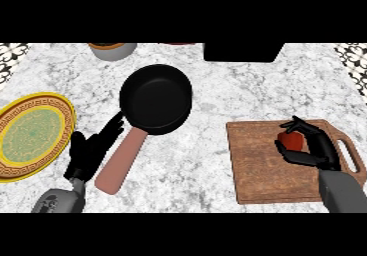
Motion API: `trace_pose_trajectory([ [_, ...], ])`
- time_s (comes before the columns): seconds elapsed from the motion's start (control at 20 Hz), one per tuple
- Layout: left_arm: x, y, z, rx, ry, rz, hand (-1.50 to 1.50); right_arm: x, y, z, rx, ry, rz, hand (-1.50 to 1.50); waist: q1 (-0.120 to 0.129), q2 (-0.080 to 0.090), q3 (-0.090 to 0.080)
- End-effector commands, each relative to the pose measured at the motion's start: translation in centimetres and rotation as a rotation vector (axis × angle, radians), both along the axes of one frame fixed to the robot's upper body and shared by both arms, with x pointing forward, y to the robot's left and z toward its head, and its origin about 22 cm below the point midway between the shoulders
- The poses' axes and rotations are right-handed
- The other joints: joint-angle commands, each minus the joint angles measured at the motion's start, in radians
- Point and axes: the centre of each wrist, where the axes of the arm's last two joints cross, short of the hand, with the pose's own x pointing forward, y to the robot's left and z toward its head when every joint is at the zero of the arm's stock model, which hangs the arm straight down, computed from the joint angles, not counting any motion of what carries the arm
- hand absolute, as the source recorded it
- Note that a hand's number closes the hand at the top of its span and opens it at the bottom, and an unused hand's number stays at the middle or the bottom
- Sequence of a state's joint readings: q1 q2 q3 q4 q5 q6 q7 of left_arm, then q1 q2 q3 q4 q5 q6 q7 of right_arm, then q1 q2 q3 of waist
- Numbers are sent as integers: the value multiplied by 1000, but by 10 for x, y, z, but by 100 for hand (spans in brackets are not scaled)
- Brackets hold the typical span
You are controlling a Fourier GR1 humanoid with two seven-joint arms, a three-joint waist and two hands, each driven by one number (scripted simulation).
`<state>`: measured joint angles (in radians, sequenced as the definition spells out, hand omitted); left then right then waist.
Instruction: Pick the bell pepper from the cutting board and place it in the pot
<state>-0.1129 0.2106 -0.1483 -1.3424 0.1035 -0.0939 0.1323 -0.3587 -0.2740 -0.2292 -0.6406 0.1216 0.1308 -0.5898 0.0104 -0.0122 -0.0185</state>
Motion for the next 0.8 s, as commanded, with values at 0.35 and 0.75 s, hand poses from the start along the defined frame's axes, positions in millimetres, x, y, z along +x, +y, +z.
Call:
trace_pose_trajectory([
  [0.35,-2,-13,6,2,-4,5,0,27,70,2,10,-104,226,150,-2,12,19],
  [0.75,-5,-8,4,-11,16,18,0,5,94,68,-113,-192,208,150,-21,6,18],
])
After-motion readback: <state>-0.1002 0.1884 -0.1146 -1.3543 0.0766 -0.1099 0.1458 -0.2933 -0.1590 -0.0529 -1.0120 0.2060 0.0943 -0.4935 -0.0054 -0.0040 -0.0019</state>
